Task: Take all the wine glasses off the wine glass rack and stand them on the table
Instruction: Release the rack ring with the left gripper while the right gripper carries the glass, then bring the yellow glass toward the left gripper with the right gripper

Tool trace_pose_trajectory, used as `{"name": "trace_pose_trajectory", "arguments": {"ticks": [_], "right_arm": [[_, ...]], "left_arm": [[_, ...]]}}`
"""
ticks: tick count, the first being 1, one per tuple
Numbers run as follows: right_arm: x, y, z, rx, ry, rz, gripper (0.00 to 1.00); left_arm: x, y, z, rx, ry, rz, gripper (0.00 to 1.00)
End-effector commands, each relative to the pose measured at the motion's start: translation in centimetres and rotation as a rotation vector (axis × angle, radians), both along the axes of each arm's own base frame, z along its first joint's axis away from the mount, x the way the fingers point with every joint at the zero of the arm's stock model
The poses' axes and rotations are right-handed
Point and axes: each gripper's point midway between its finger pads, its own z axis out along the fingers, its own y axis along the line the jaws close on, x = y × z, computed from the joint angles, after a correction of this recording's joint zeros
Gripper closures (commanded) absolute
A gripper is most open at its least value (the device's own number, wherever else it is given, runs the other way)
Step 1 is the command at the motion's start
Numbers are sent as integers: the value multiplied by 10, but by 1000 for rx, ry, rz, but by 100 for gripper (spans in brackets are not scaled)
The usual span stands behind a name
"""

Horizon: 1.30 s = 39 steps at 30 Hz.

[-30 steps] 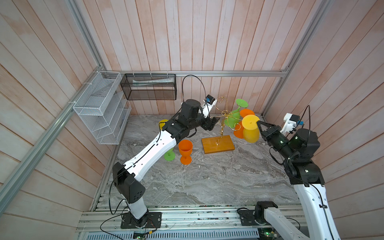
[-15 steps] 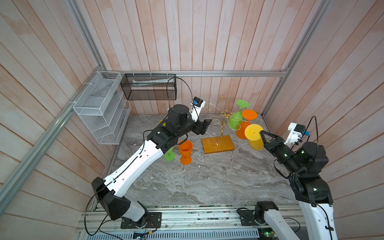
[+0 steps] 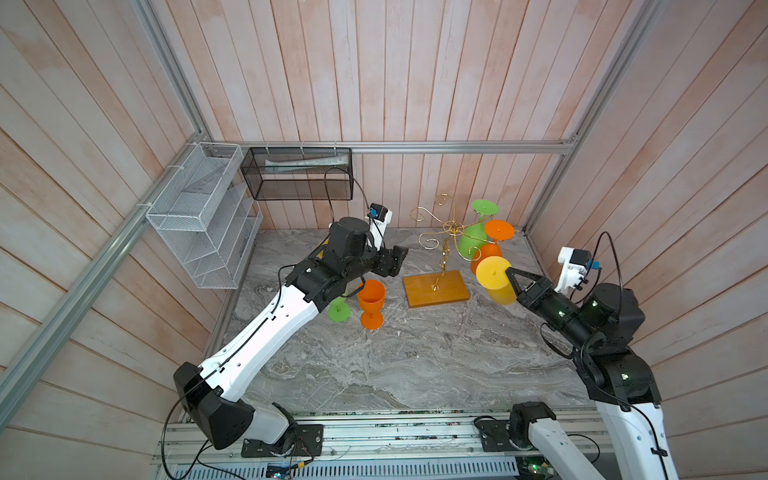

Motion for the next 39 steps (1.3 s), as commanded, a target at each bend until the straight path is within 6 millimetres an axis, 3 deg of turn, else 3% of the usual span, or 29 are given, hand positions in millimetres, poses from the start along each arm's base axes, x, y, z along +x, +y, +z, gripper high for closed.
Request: {"name": "trace_pose_trajectory", "arguments": {"ticks": [1,6,12,16,25,31,39], "right_arm": [[-6,16,6,-22,-36,70,100],[-10,44,-2,-25,-29,147,100],[-19,112,-6,-86,-60,266,100],[-29,166,10,-198,-166,354,100],[-51,253,34,-336,-490,541,100],[-51,270,36,-416,-655,560,100],[-48,274,31,-582,-933,490,100]], "left_arm": [[-4,10,-8,-21,73,37,17],[-3,33,-9,-48,128,102,17],[-7,64,-10,-114,194,160,17],[-12,82,-6,-182,242,184,17],[-25,120,0,-338,369,254,22],[-31,140,3,-397,448,330,22],[-39,152,11,-467,578,437,24]]}}
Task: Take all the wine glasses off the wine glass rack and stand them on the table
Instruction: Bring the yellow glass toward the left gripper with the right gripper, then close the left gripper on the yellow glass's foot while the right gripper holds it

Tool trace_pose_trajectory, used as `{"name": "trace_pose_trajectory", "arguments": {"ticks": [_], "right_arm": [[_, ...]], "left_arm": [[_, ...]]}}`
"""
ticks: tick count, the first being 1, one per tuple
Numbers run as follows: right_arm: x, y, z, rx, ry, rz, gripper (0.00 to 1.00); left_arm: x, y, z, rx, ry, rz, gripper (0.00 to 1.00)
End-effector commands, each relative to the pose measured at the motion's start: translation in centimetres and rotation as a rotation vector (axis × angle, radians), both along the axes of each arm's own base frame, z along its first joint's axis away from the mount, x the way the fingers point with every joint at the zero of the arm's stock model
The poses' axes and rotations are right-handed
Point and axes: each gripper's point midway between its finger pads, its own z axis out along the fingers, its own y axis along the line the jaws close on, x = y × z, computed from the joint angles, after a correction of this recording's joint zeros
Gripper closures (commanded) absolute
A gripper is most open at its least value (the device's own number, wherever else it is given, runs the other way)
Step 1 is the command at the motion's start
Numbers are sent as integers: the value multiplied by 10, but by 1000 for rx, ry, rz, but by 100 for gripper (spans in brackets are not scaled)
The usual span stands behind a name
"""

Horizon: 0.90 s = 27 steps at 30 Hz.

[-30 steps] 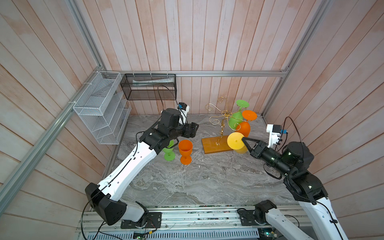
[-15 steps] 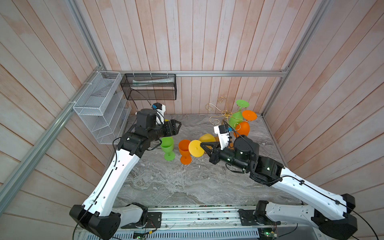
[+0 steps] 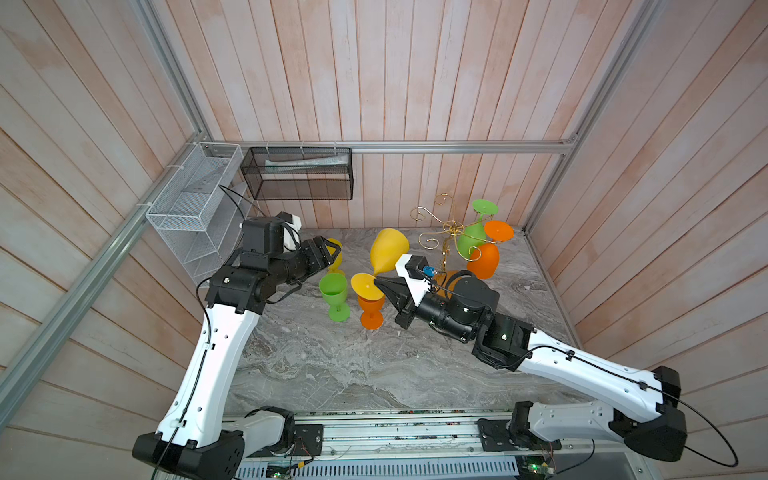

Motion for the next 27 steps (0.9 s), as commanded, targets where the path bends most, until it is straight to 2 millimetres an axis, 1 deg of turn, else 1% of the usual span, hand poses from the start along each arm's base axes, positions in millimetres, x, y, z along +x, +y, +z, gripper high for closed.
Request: {"name": "trace_pose_trajectory", "arguments": {"ticks": [1,5,11,14,17,23,27], "right_arm": [[0,2,12,-12,-234,-15,100],[5,7,2,-64,-341,-40,100],[17,13,-21,-176,-481,-100,100],[21,13,-24,-189,-533,-130,100],[27,16,-27,-231,-579,-156,100],[38,22,-31,-279,-641,-207,100],[45,28,-37,-315,-675,-231,100]], "left_arm": [[-7,2,-4,-57,110,40,24],[-5,2,-8,-87,178,68,25],[-2,-5,-11,-195,243,88,27],[-1,-8,-9,-248,248,95,30],[-3,-15,-10,-314,263,74,32],[-6,-25,-17,-383,317,42,35],[-7,-30,-13,-431,318,21,37]]}}
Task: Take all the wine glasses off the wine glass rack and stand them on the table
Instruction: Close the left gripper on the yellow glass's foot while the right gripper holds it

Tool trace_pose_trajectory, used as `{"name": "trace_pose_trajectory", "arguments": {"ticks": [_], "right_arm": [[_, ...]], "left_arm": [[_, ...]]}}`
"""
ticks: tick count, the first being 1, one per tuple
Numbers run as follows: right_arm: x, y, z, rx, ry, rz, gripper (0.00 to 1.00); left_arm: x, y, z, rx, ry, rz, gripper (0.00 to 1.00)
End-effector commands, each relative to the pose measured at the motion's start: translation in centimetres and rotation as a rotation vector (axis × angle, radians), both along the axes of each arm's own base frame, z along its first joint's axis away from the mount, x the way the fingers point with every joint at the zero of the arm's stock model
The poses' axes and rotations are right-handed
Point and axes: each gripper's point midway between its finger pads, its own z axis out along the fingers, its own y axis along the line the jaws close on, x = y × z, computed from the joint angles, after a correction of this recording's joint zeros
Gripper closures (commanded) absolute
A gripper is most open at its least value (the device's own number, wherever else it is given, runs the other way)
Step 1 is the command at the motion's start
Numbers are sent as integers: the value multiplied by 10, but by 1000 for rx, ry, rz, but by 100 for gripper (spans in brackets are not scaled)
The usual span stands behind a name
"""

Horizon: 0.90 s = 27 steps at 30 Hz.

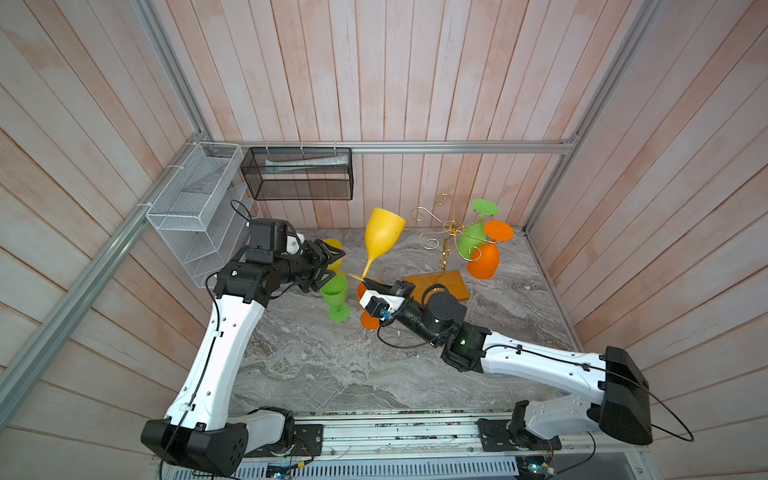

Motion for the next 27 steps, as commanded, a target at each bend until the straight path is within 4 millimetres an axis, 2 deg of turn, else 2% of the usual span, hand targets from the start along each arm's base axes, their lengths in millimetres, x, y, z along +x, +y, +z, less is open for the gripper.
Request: {"name": "trace_pose_trajectory", "arguments": {"ticks": [1,7,18,23,27], "right_arm": [[9,-1,18,21,-85,-54,100],[19,4,15,4,-132,-104,100],[28,12,15,-18,-171,-129,100],[31,15,15,-27,-179,-133,100],[32,16,14,-30,-184,-138,100]], "left_arm": [[-3,-8,14,-81,-32,-29,38],[-4,-15,6,-124,2,-63,45],[-5,-21,-8,-167,31,-81,52],[-1,-23,-7,-184,17,-85,65],[2,-24,-3,-179,-5,-87,80]]}}
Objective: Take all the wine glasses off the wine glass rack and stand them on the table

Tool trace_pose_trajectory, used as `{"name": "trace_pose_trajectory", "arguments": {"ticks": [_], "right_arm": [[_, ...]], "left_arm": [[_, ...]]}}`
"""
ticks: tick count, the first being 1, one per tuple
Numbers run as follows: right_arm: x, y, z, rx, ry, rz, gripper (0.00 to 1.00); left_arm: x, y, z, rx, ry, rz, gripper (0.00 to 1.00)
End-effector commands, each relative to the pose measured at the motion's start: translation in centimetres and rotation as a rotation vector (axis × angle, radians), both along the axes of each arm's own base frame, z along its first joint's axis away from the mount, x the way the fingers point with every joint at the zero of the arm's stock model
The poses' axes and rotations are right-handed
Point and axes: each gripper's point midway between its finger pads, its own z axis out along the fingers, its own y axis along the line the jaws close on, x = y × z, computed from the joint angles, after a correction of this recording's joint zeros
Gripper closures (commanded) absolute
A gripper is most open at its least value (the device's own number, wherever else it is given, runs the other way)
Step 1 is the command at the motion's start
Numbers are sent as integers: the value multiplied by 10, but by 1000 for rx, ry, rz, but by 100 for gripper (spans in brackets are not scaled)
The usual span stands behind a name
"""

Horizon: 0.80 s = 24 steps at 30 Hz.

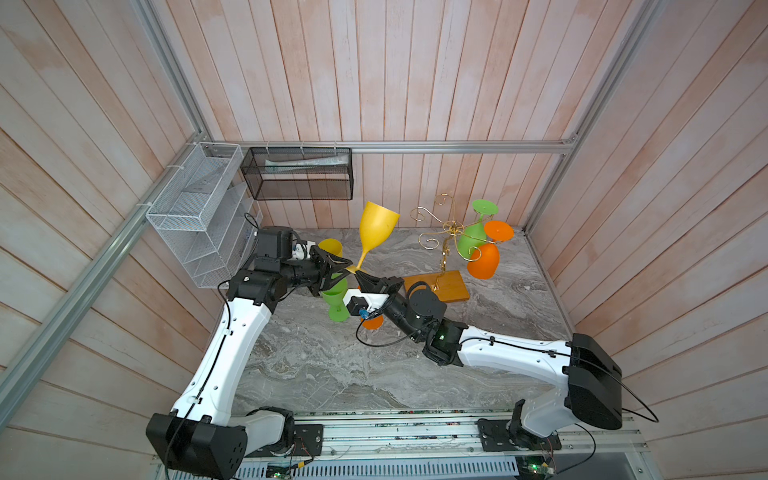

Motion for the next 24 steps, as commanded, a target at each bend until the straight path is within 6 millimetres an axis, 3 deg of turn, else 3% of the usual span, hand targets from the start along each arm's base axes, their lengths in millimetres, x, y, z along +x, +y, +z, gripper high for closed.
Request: {"name": "trace_pose_trajectory", "arguments": {"ticks": [1,4,8,9,12,15,24], "right_arm": [[6,-3,24,57,-40,-28,100],[6,-3,26,58,-34,-27,100],[7,-7,31,91,1,-36,100],[7,-8,34,100,28,-37,96],[1,-15,44,136,128,-16,62],[-15,-28,58,192,236,43,43],[-23,-65,91,287,659,152,41]], "left_arm": [[1,-2,10,-4,-60,-13,84],[3,-1,8,6,-68,-7,100],[5,-1,9,13,-92,-12,100],[6,0,11,16,-103,-9,100],[10,5,13,41,-141,1,100],[16,10,9,59,-173,-11,100],[29,32,-12,98,-356,-53,100]]}}
